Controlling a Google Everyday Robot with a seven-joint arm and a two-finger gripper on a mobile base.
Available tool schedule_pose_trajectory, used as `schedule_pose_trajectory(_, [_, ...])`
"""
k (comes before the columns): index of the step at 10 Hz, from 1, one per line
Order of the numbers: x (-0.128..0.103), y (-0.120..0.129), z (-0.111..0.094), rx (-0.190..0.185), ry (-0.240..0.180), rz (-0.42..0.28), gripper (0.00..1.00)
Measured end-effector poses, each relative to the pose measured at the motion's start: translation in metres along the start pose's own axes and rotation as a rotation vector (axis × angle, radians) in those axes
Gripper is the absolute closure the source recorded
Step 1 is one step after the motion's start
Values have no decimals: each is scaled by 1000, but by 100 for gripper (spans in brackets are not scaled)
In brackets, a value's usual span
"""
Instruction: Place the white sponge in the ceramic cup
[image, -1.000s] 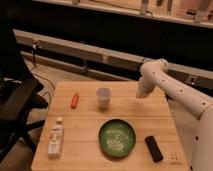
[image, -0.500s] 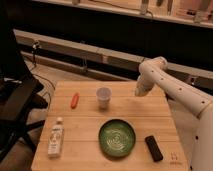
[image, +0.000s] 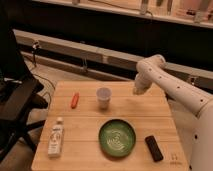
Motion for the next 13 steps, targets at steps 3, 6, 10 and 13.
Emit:
schedule_pose_trajectory(3, [-10,-6,-2,0,-6,-16,100])
schedule_pose_trajectory(6, [-14,-8,-4,0,-10,-27,100])
schedule_pose_trajectory(10, [-20,-11,-5,-5,-18,-40,100])
schedule_pose_trajectory(13, [-28,-17,-7,-4,-23,-53,100])
